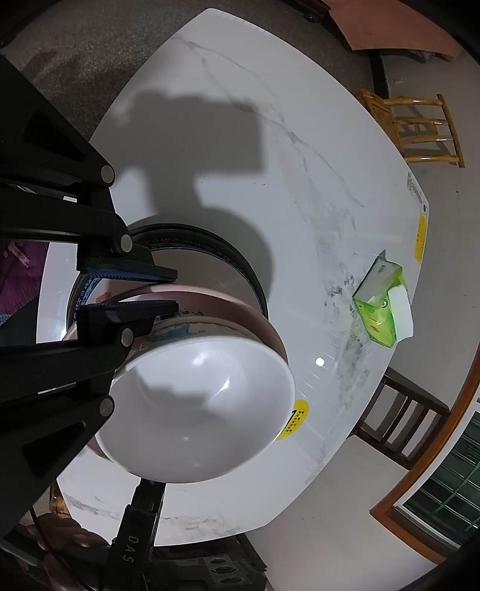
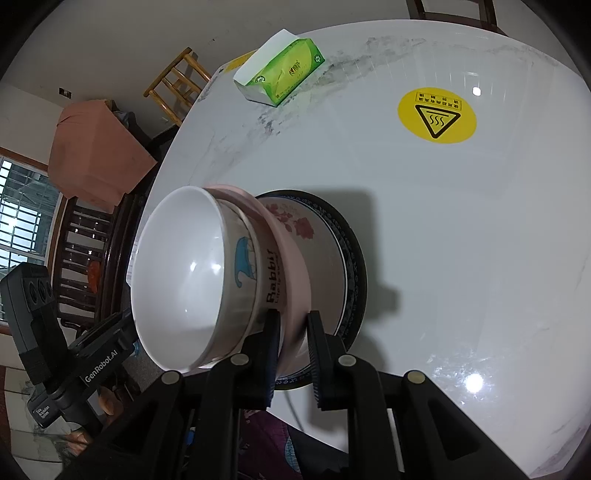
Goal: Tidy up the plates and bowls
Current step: 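Lower the nested bowl stack onto the rose-patterned plate stack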
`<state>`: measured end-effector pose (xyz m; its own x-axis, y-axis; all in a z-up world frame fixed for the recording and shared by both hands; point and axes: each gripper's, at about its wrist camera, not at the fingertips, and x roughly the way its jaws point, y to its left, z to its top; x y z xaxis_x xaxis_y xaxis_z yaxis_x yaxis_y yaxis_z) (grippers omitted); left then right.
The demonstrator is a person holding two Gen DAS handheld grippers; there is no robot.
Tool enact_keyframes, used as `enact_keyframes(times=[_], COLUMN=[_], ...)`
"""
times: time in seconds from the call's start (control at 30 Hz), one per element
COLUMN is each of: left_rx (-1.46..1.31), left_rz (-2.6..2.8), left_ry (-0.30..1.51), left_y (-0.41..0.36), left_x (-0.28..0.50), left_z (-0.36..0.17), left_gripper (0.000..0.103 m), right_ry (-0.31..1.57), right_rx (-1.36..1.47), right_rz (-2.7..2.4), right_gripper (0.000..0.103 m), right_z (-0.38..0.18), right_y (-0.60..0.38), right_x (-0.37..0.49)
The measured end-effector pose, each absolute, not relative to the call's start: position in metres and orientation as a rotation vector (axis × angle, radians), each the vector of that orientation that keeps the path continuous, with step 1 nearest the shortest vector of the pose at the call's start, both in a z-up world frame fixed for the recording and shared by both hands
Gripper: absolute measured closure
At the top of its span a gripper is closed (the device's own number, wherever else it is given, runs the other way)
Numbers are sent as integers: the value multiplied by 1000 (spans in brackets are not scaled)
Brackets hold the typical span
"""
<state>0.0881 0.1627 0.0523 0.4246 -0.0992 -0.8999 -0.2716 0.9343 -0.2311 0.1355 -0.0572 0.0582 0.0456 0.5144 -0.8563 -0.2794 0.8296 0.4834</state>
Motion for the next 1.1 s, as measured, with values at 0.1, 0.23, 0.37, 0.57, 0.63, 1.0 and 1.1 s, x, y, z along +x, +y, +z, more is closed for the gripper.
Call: enact_keyframes(times=[0.1,0.23,0.37,0.57,0.63,1.0,1.1], left_rx=[-367,-370,-371,-357,-353,-332,-333], left_rz=[110,111,112,114,116,120,120], left_ry=[1138,1145,1152,1142,1137,1124,1121], left_y=[163,164,164,163,162,160,161], left_x=[89,89,89,88,87,83,83], left_z=[51,47,45,43,43,43,44], left_gripper=[98,98,98,98,98,97,97], right_ry=[1402,1413,1421,1411,1408,1400,1397], right_rx=[203,204,204,202,204,225,227], right_rz=[611,610,609,610,611,610,611], right_gripper=[88,88,88,88,88,87,87], right_z=[56,53,49,51,51,49,48], right_y=[-56,-56,-55,-56,-57,-57,-56], right_x=[136,137,138,138,138,140,140])
